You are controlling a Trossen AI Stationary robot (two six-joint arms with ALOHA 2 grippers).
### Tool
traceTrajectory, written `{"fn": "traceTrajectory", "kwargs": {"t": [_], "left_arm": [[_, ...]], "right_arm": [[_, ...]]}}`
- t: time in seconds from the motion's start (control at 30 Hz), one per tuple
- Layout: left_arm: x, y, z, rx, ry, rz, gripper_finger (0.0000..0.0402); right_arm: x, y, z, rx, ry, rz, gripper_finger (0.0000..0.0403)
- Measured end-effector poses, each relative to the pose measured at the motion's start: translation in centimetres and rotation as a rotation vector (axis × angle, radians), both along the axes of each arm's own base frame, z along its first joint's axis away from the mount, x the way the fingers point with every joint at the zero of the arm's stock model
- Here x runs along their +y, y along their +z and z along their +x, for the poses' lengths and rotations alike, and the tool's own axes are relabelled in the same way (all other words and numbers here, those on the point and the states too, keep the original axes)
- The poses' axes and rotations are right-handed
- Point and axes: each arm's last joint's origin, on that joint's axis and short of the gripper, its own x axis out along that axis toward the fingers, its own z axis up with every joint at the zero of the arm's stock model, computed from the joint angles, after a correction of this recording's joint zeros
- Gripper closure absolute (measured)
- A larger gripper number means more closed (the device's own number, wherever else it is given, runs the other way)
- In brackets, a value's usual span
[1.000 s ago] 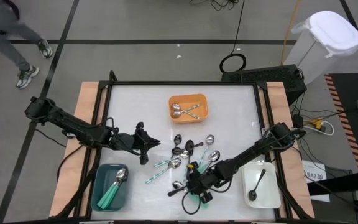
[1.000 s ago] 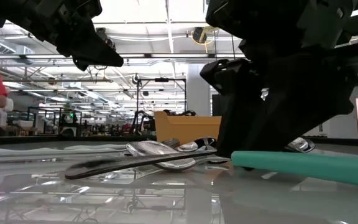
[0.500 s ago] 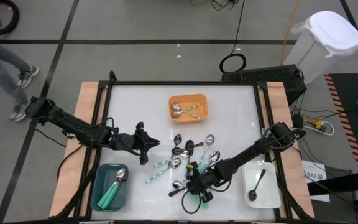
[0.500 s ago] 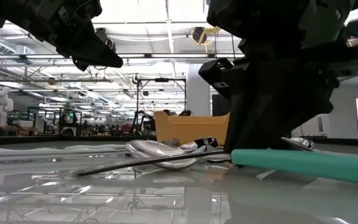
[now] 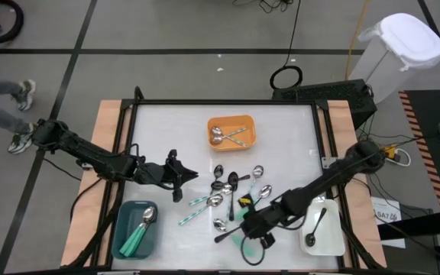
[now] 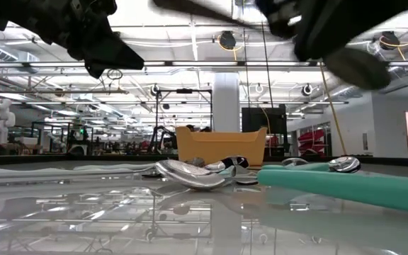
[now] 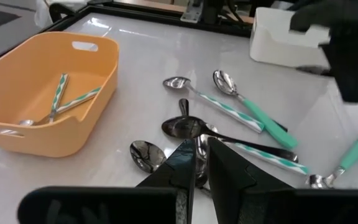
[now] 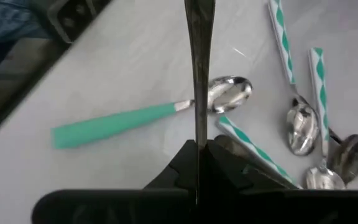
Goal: Sort silverware by color (type)
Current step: Put the black spoon into the white bin
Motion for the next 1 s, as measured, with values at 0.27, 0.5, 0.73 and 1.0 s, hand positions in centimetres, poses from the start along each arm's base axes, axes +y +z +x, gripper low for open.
{"fn": "traceTrajectory", "kwargs": {"t": [0.27,0.5,0.73,1.0], "left_arm": [[-0.7,-0.2,0.5,-0.032,-0.012,-0.029,0.0362],[-2.0,0.1,2.8,-0.051,-0.057,0.027,0.0362],[-3.8,1.3,7.4,-0.036,-0.112,0.134,0.0362],[-6.7,2.2,14.2,0.113,-0.246,0.220,0.0353]], "right_arm": [[-1.2,4.4,-4.5,-0.131,0.060,0.071,0.0393],[-3.3,4.0,-8.1,-0.307,0.073,0.179,0.0393],[-4.5,3.2,-9.8,-0.335,0.045,0.211,0.0393],[-4.3,4.1,-9.6,-0.431,0.075,0.221,0.0390]]}}
